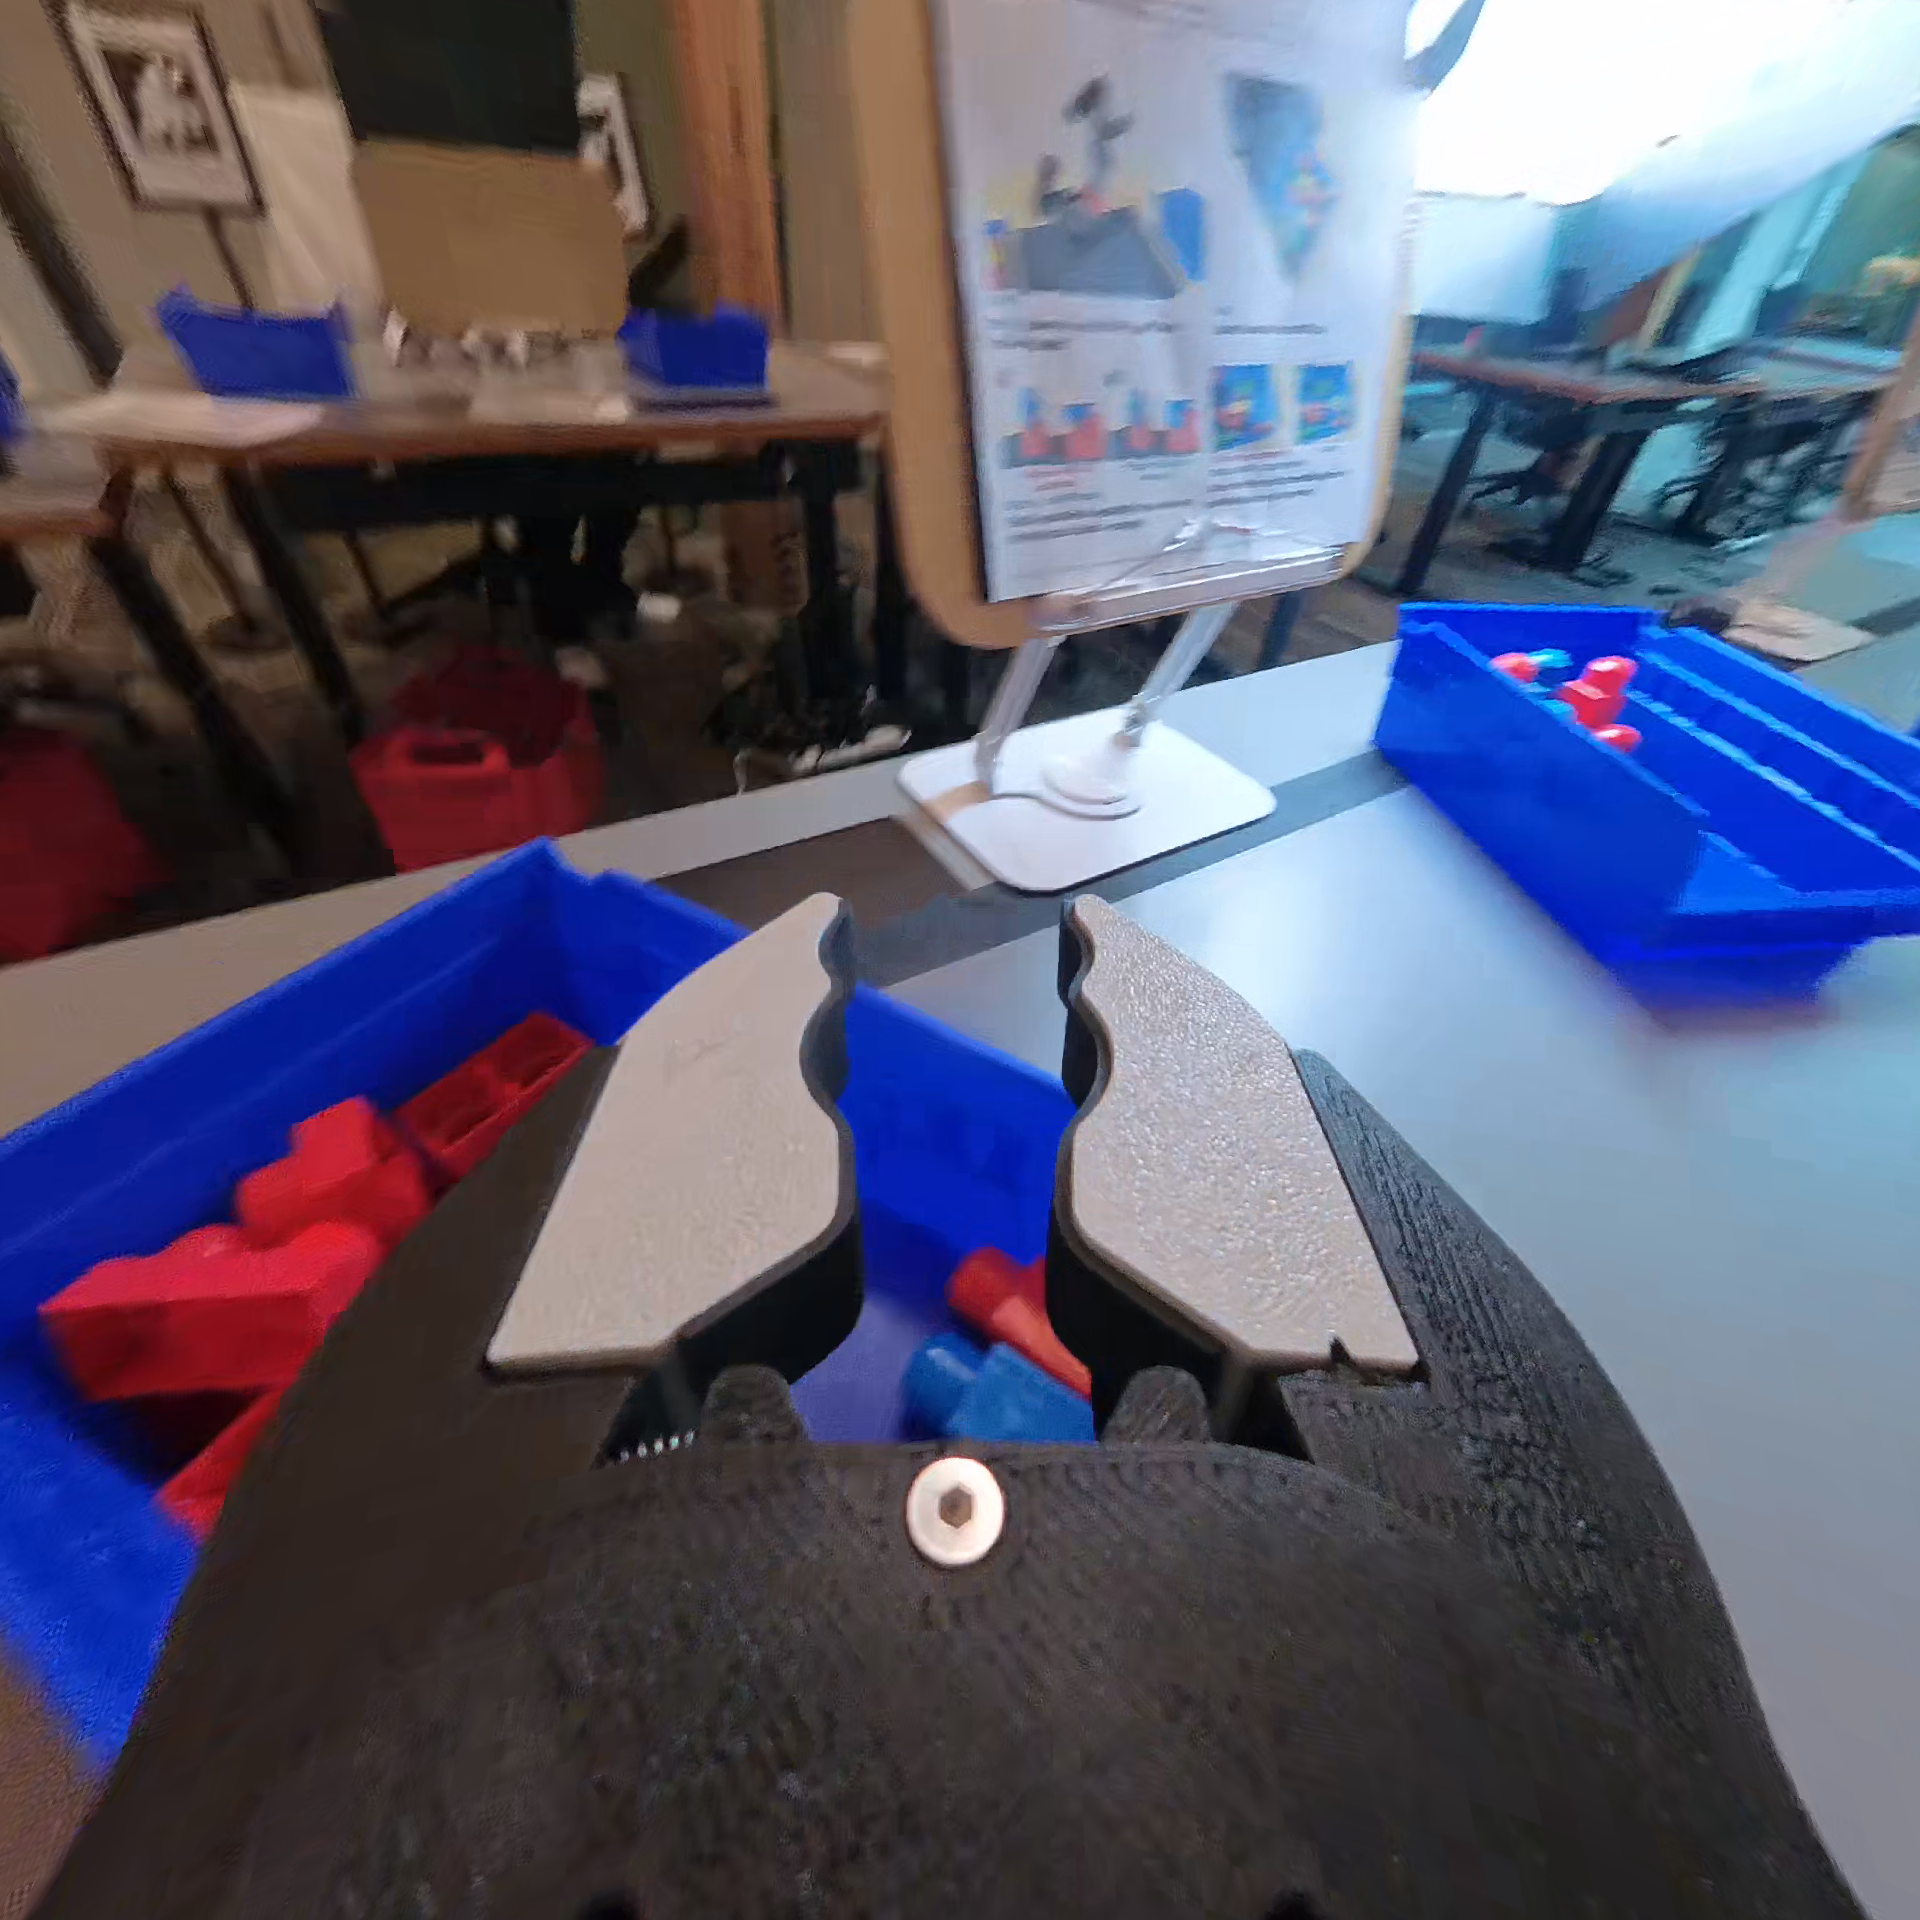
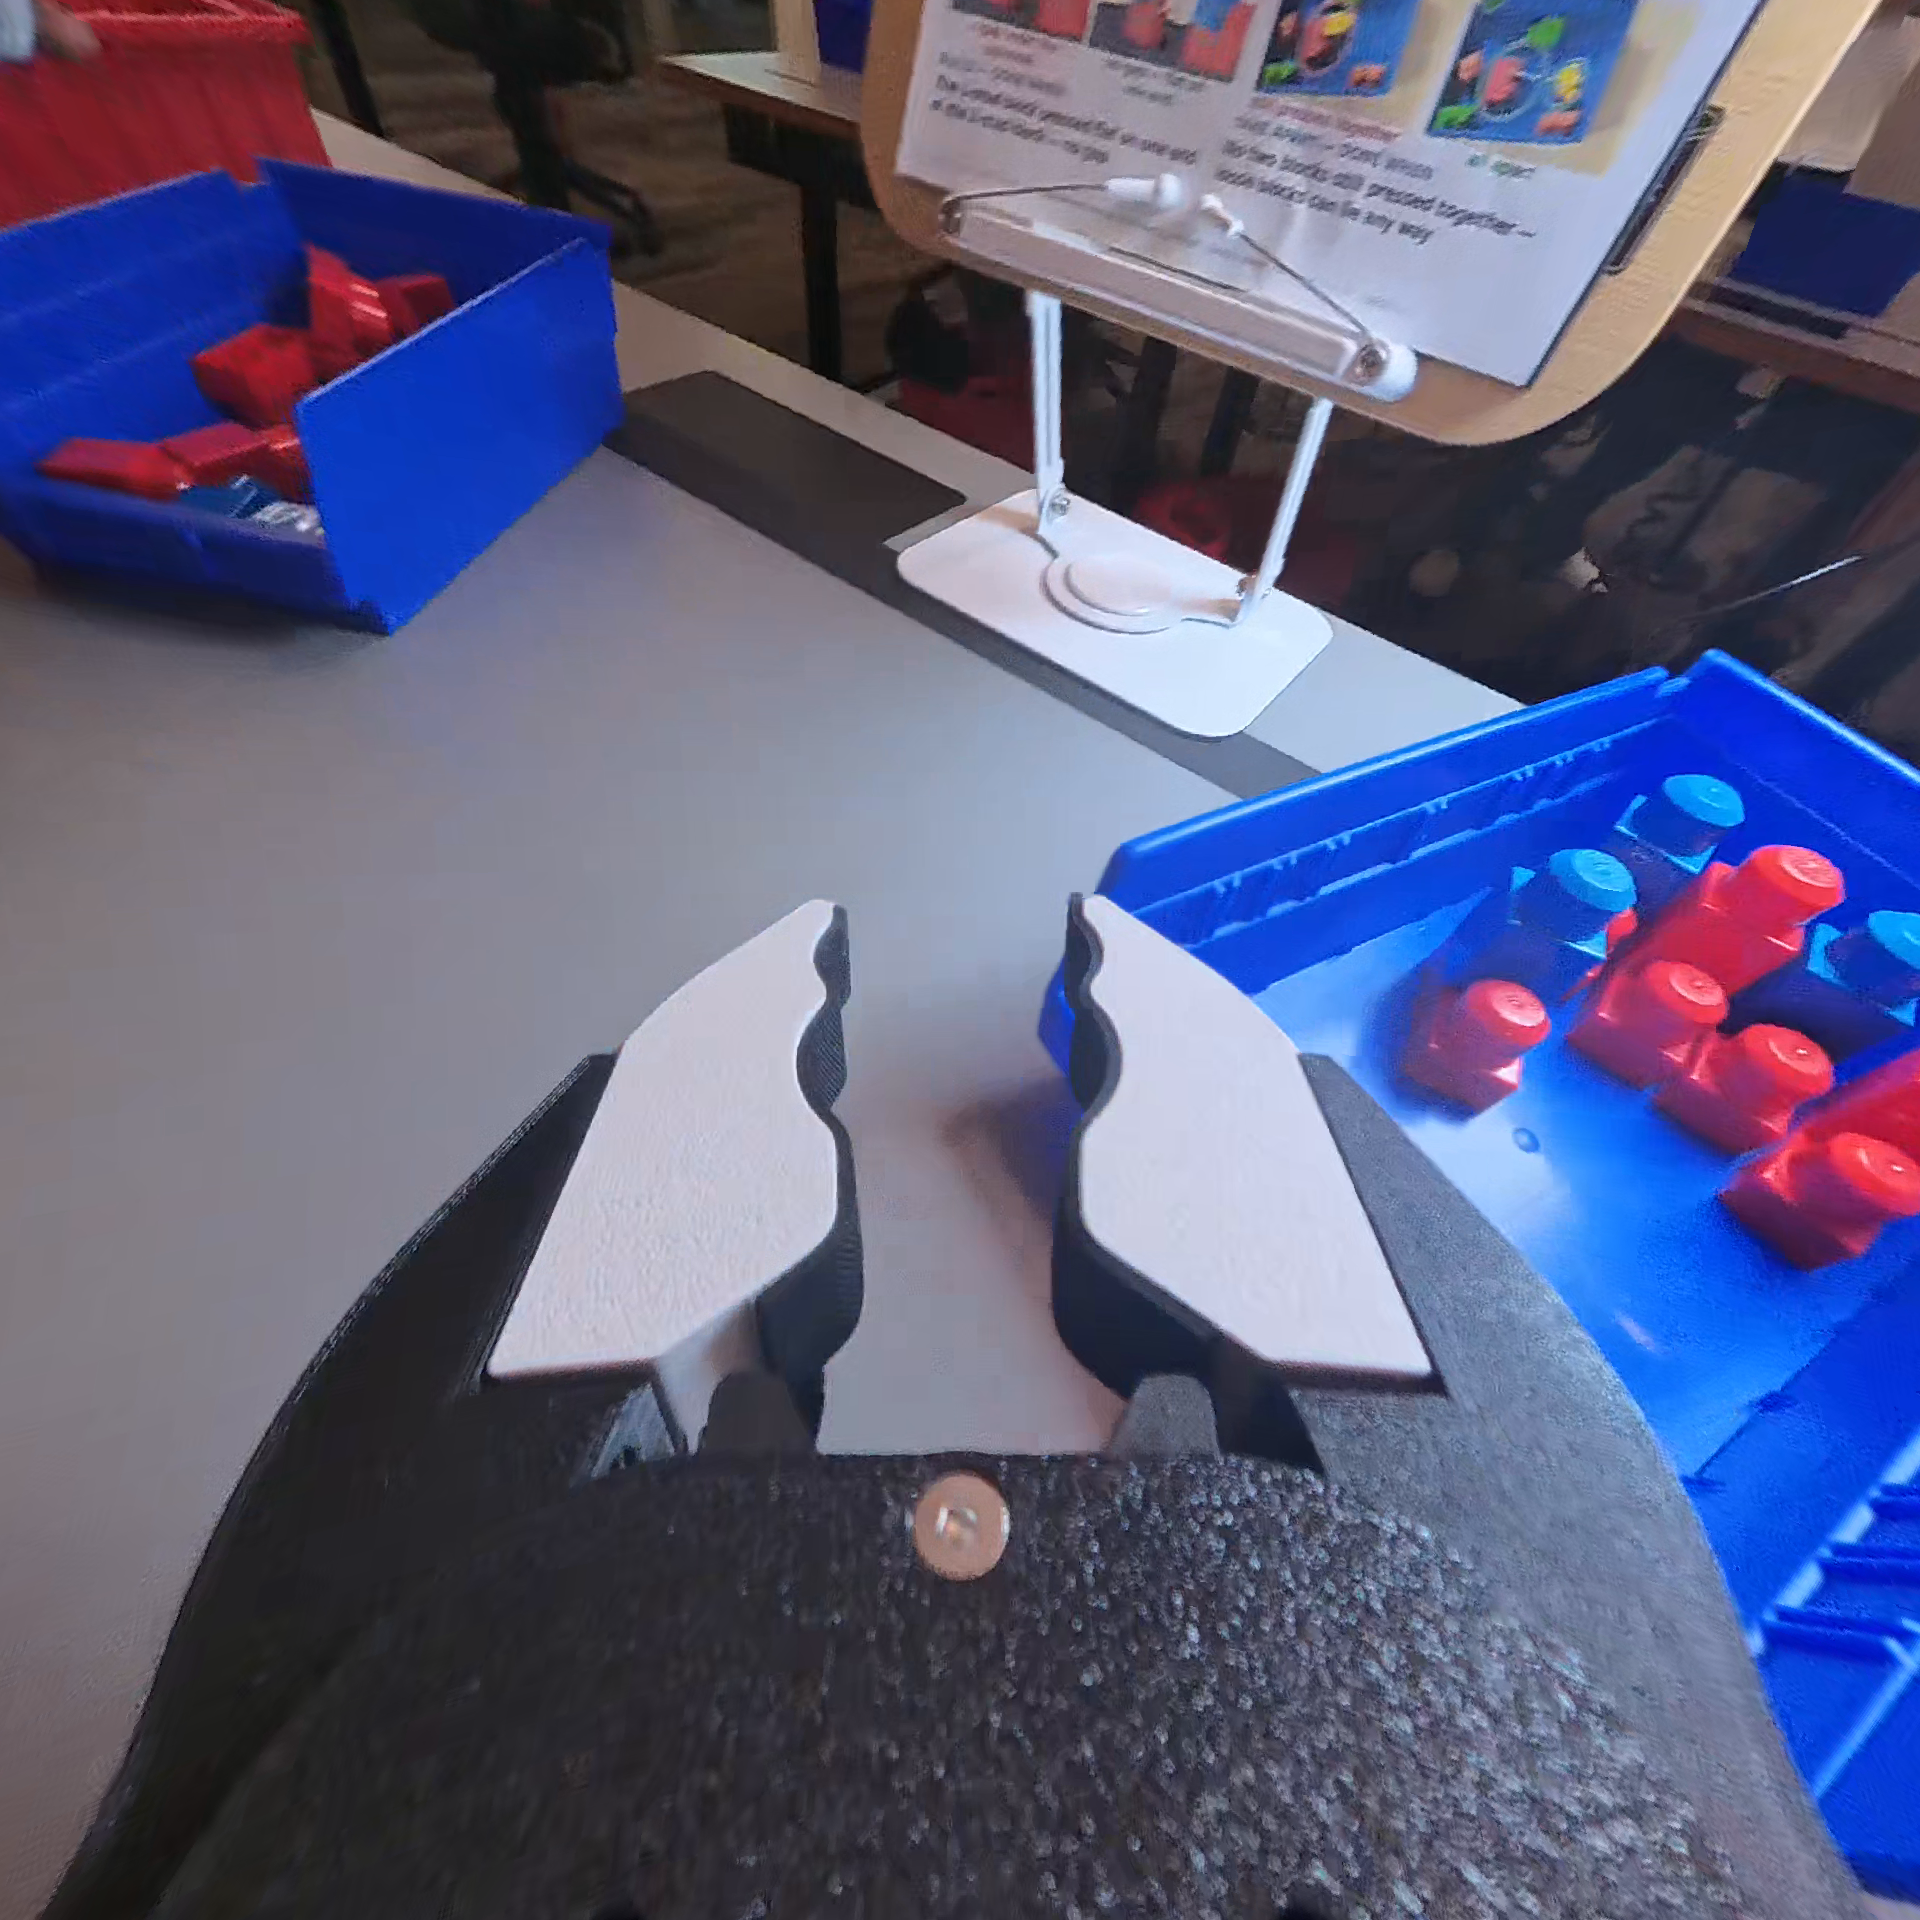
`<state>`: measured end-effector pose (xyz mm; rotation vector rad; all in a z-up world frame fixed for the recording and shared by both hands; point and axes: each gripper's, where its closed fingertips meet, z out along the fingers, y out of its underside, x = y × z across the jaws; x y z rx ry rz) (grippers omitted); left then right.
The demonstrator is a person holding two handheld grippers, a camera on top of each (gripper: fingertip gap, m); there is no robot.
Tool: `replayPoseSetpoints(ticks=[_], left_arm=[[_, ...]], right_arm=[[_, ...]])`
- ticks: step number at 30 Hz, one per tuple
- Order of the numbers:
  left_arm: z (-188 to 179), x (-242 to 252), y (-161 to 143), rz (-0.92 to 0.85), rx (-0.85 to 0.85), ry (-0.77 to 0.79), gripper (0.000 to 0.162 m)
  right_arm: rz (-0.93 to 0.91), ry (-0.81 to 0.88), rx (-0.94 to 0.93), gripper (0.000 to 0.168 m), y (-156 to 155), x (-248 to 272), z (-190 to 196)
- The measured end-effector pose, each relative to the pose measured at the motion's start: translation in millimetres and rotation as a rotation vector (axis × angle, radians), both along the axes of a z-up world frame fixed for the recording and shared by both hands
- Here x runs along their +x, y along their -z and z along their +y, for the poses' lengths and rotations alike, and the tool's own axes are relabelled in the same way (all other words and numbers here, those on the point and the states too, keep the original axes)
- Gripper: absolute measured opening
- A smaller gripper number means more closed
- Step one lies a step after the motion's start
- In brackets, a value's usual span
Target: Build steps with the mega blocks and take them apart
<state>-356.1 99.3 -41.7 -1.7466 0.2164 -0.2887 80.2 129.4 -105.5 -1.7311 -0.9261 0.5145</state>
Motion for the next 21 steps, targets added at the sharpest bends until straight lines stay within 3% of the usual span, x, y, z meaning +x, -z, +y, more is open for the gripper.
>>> replayPoseSetpoints(ticks=[3, 6, 11, 14, 16, 19, 21], left_arm=[[31.3, -68.4, 13.8, 0.068, -0.176, -0.152, 0.04], [54.0, -118.9, 53.7, 0.183, -0.392, -0.29, 0.043], [77.6, -150.1, 118.2, 0.355, -0.641, -0.4, 0.044], [82.3, -169.0, 141.9, 0.523, -0.745, -0.482, 0.039], [83.0, -176.4, 150.4, 0.6, -0.788, -0.519, 0.03], [82.5, -184.0, 144.6, 0.77, -0.778, -0.54, 0.005], [80.9, -182.4, 135.2, 0.824, -0.745, -0.536, 0.003]], right_arm=[[0.001, -0.031, -0.001, 0.04, 13.9, -6.4, -18.4], [0.012, -0.043, -0.025, 0.039, 27.0, -9.8, -20.5], [0.035, -0.043, -0.079, 0.038, 38.0, -9.4, -18.2], [0.036, -0.042, -0.087, 0.036, 42.5, -8.8, -18.1], [0.034, -0.041, -0.088, 0.035, 45.0, -8.2, -18.2], [0.035, -0.042, -0.09, 0.034, 48.1, -7.9, -18.9], [0.036, -0.044, -0.09, 0.033, 49.2, -8.4, -20.0]])
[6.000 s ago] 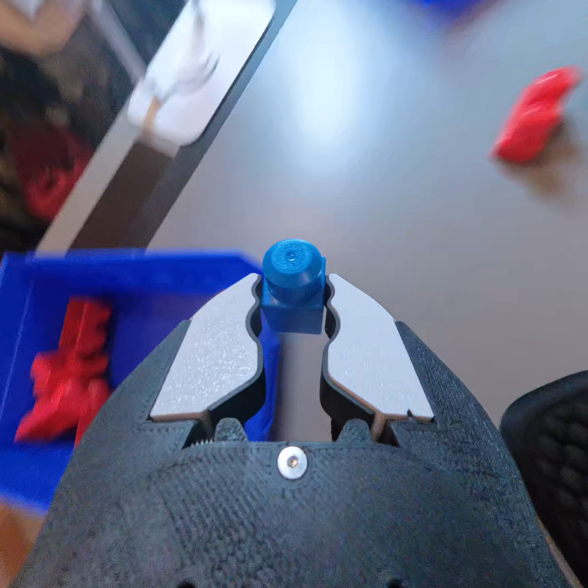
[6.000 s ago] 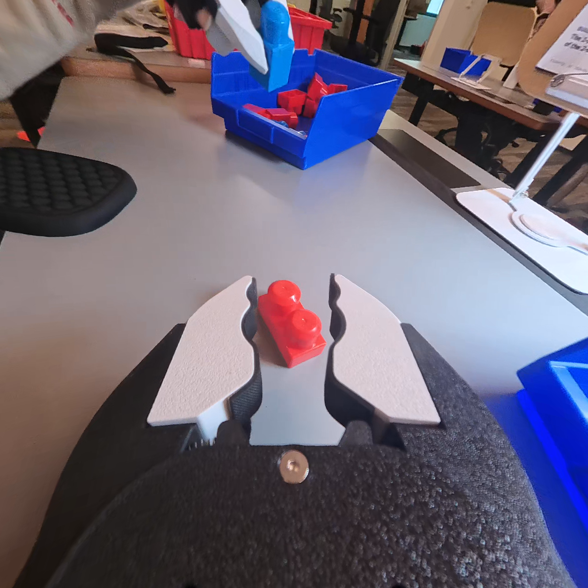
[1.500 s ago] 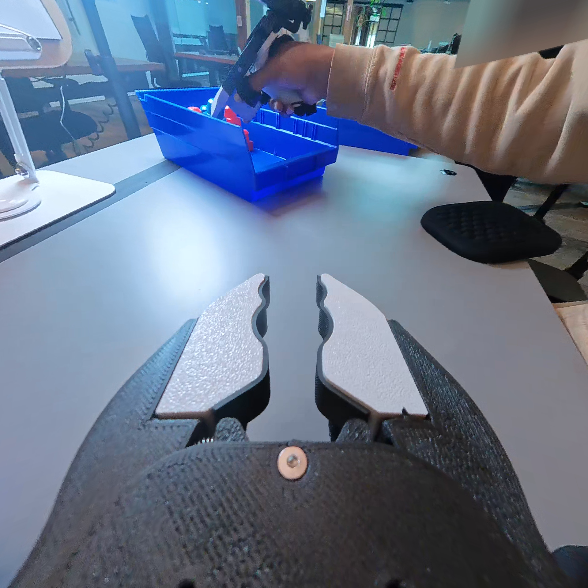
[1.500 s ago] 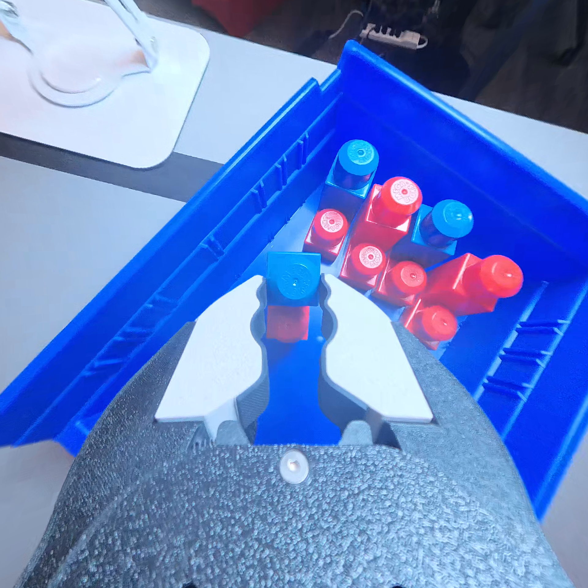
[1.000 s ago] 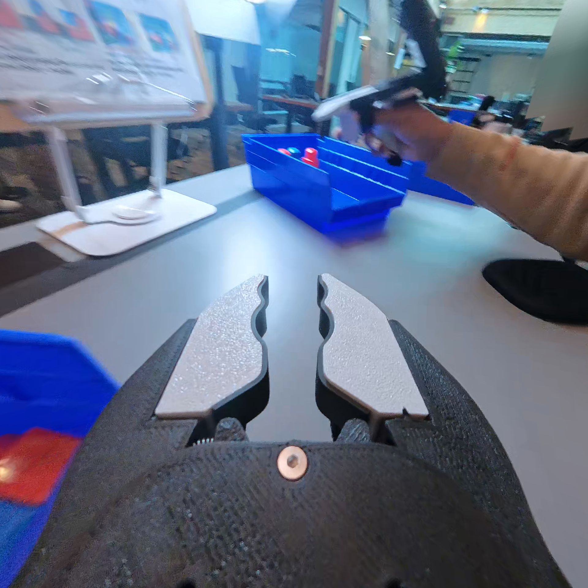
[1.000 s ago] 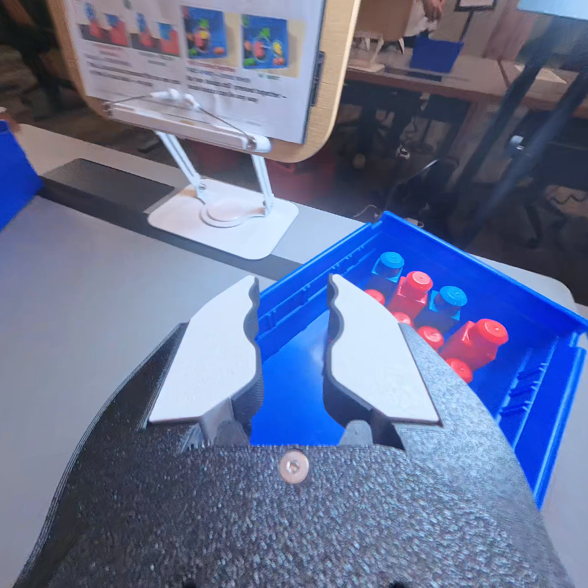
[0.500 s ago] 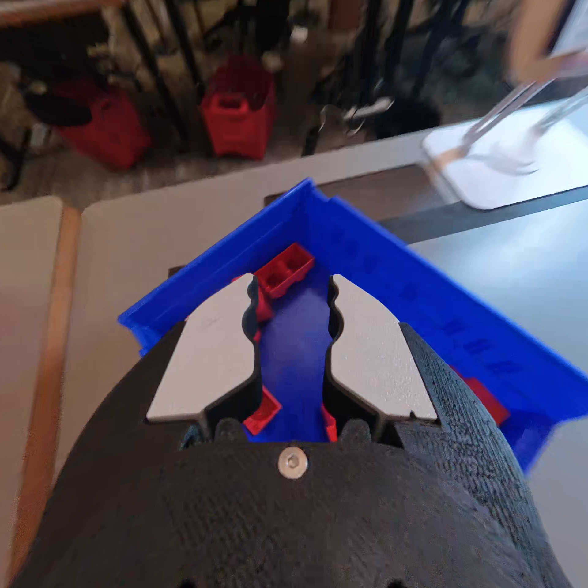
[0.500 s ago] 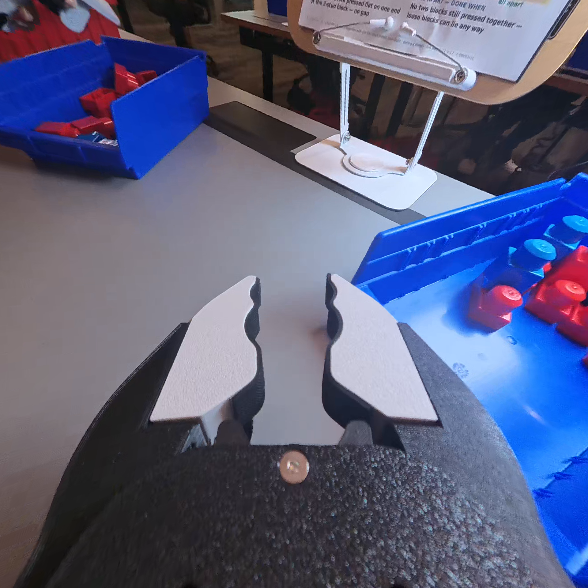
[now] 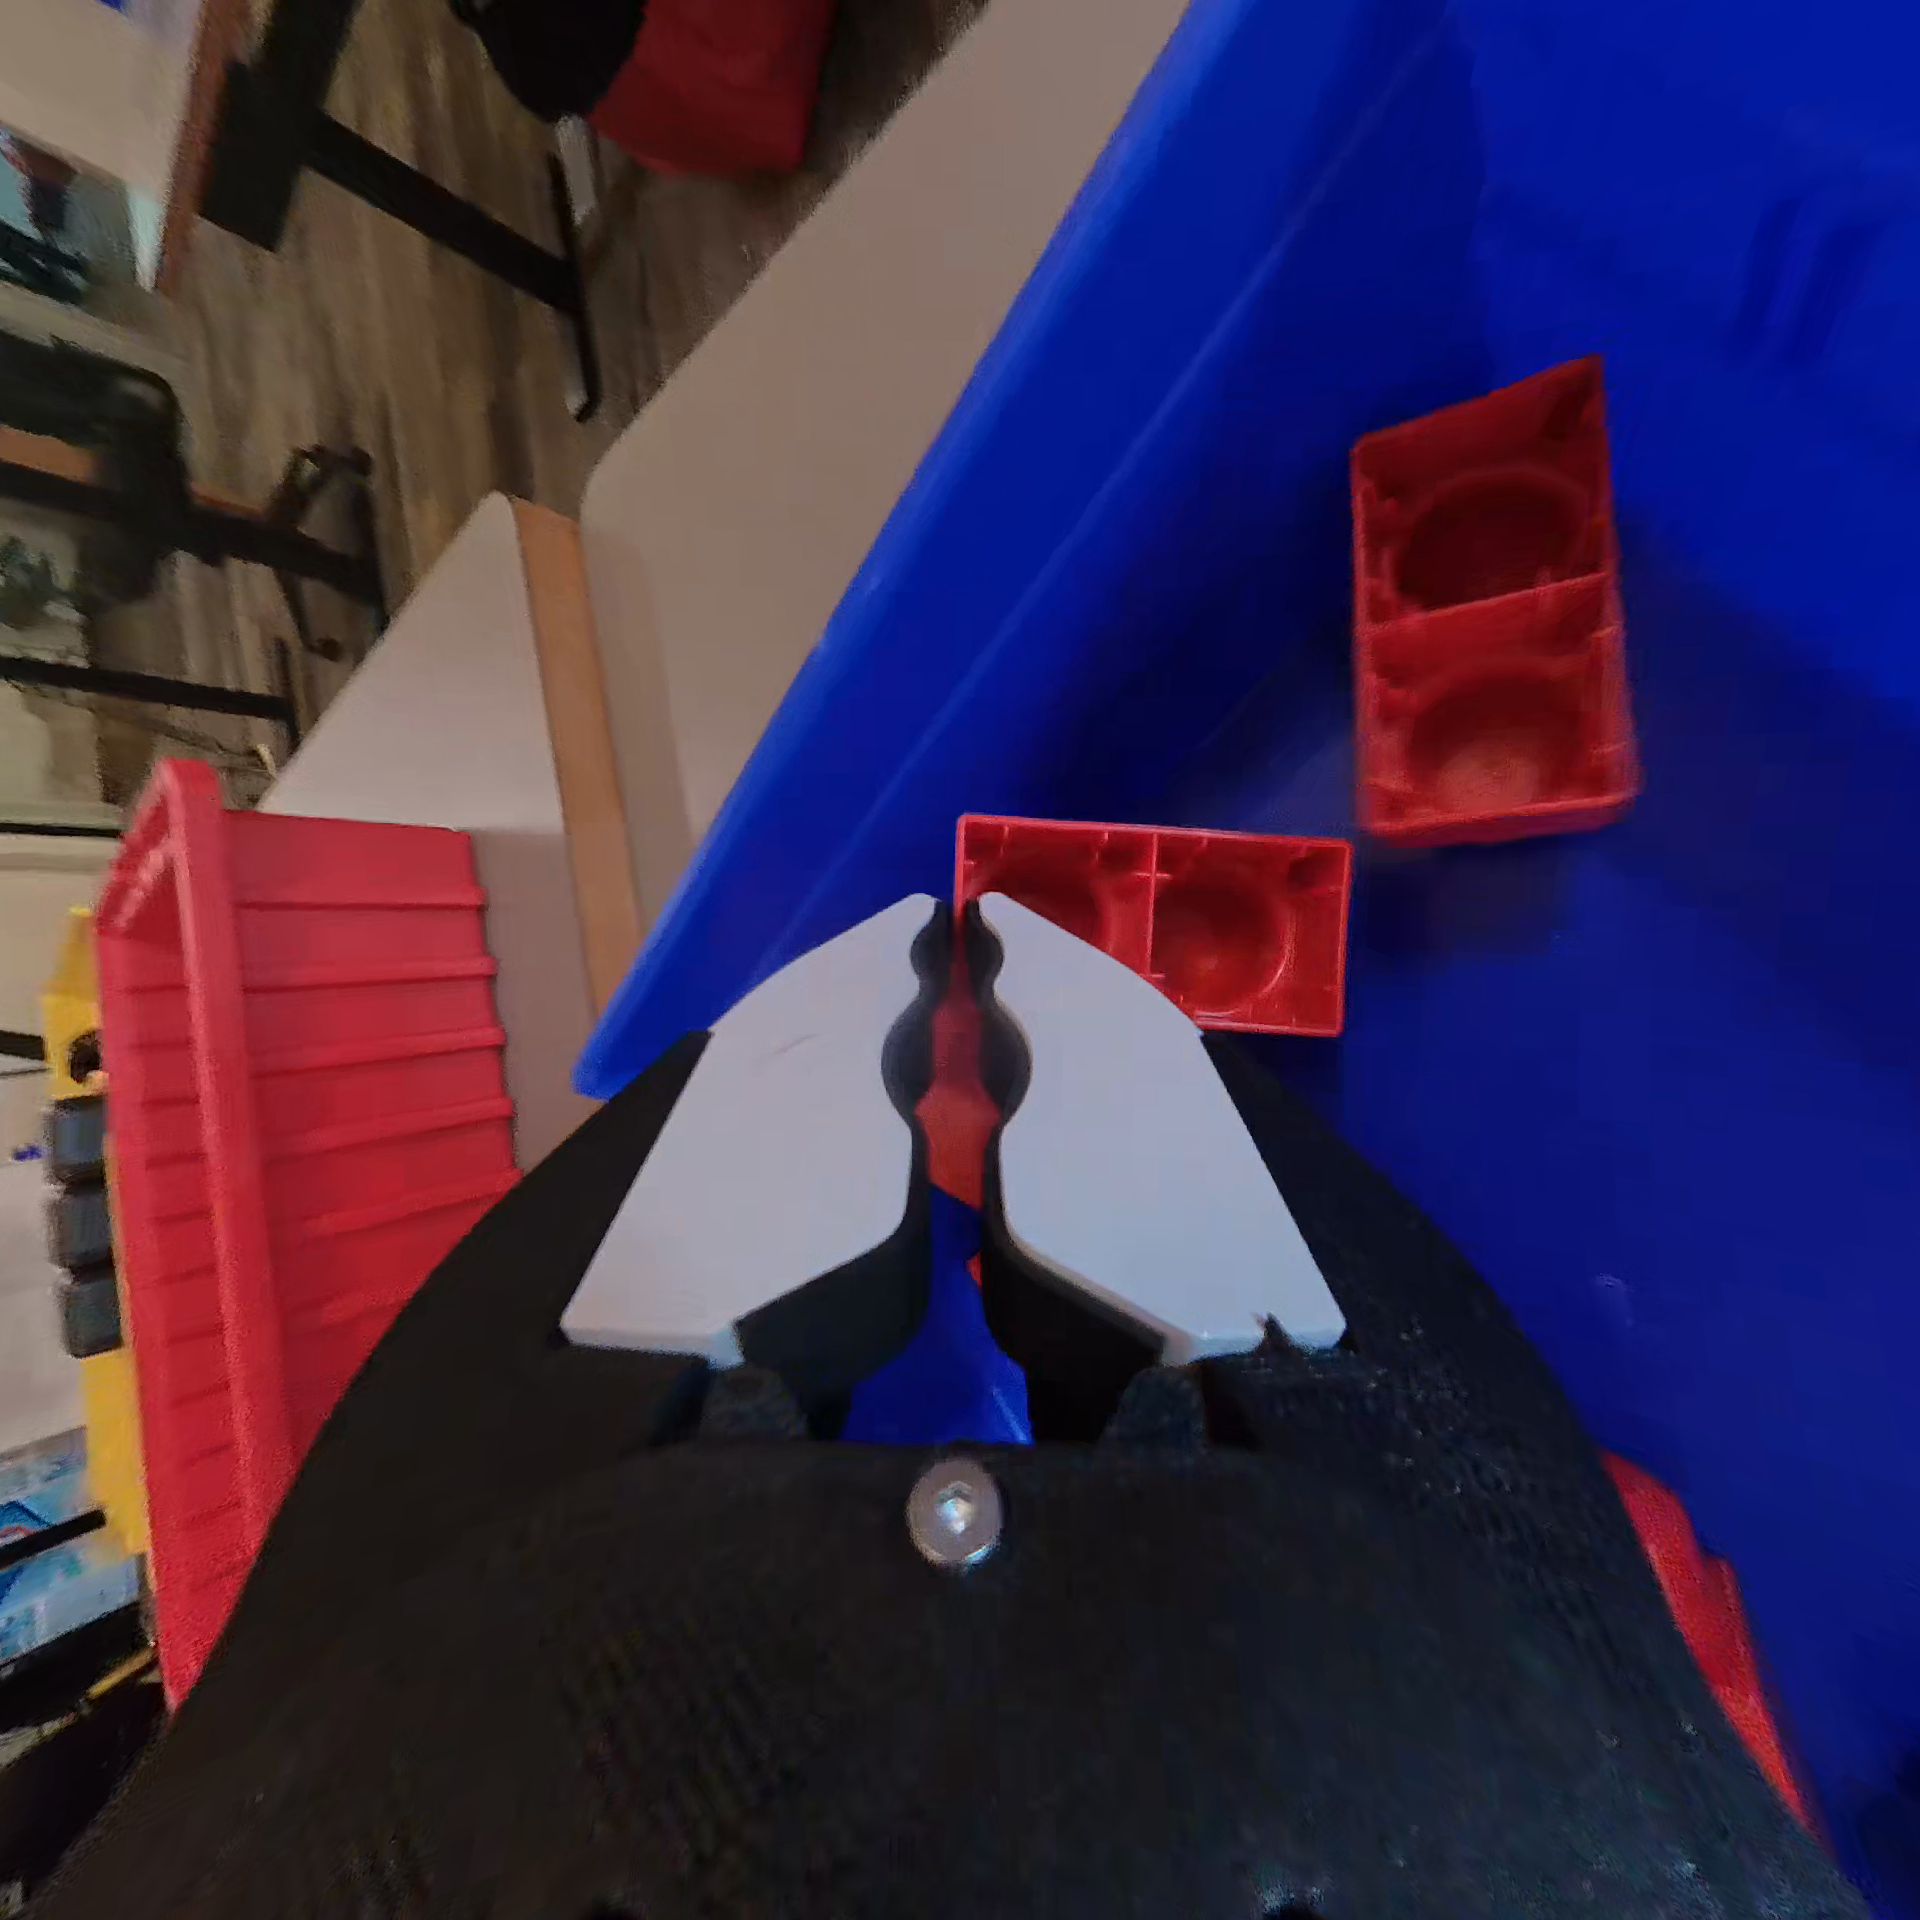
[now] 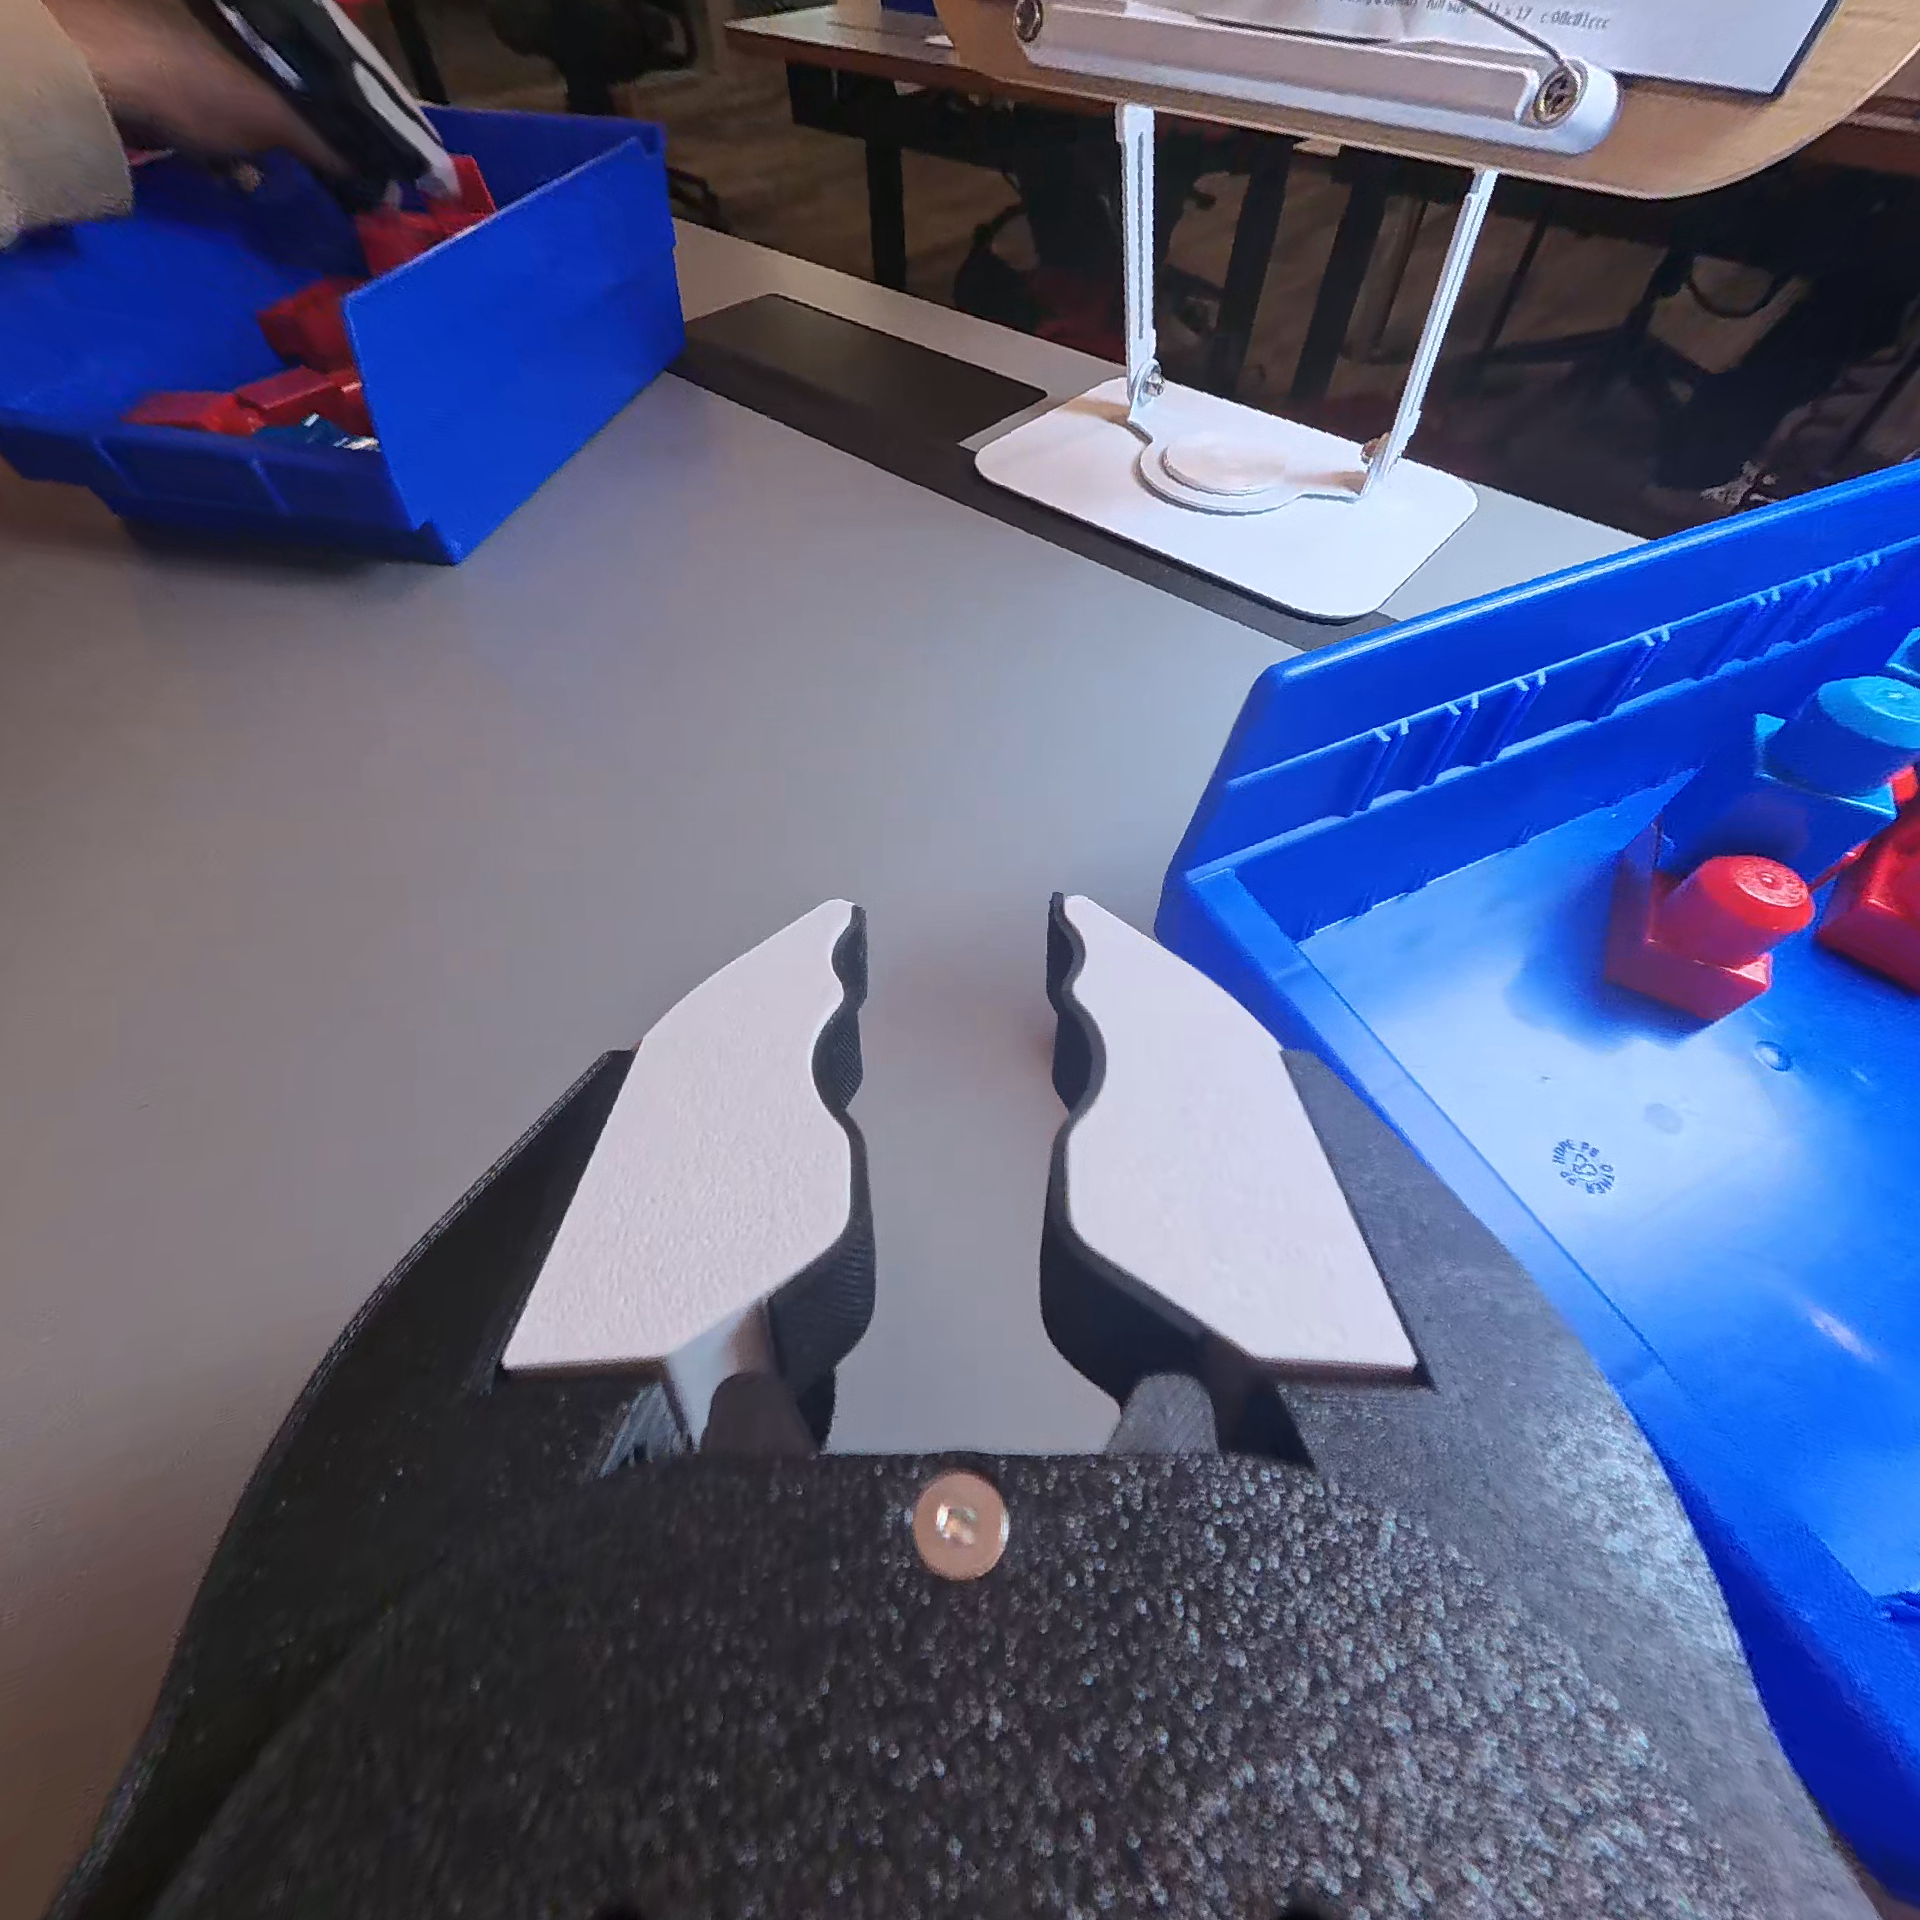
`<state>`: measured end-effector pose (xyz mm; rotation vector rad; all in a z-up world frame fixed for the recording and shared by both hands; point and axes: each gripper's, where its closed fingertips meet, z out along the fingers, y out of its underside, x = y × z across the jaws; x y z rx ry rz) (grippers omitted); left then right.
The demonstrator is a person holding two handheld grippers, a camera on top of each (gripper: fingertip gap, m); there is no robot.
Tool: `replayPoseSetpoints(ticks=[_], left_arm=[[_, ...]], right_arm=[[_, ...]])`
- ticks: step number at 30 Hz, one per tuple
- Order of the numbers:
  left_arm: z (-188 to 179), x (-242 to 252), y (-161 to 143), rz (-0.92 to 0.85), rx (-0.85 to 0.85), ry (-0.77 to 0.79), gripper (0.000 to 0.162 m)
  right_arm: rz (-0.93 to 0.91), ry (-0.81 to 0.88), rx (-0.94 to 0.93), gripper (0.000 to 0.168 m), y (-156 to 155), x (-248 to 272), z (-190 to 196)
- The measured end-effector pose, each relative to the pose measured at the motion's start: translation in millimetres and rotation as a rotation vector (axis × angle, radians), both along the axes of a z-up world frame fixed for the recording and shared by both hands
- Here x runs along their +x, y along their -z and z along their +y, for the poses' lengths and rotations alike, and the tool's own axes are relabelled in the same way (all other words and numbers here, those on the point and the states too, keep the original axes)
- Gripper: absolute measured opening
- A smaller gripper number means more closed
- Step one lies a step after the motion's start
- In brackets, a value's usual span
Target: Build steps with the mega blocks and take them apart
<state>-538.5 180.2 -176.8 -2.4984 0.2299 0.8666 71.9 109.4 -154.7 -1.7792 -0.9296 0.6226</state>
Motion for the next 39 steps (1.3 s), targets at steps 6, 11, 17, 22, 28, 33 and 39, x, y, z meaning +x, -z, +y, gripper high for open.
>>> replayPoseSetpoints(ticks=[6, 11, 17, 22, 28, 33, 39], left_arm=[[-17.2, 44.6, -73.3, -0.043, 0.276, 0.156, 0.003], [-55.3, 183.3, -125.6, -0.536, 0.571, 0.471, 0.002], [-140.0, 386.3, -127.3, -1.469, 0.57, 0.818, 0.002], [-185.0, 487.1, -95.2, -1.912, 0.318, 0.912, 0.002], [-193.6, 492.7, -80.6, -1.802, 0.279, 1.001, 0.005], [-168.4, 442.1, -80.7, -1.478, 0.493, 0.997, 0.01], [-150.9, 403.1, -83.6, -1.365, 0.607, 0.918, 0.01]], right_arm=[[0.062, -0.073, -0.009, 0.034, -8.6, -13.6, -16.0], [0.117, -0.183, 0.092, 0.046, -29.1, -41.7, -42.3], [0.064, -0.3, 0.463, 0.057, -58.6, -84.8, -93.4], [0.021, -0.413, 0.64, 0.043, -65.4, -114.4, -133.3], [-0.123, -0.549, 0.473, 0.03, -58.4, -106.7, -132.8], [-0.661, -0.571, 0.077, 0.03, -2.2, -68.1, -101.8], [-1.056, -0.628, -0.178, 0.03, 41.4, -43.0, -87.3]])
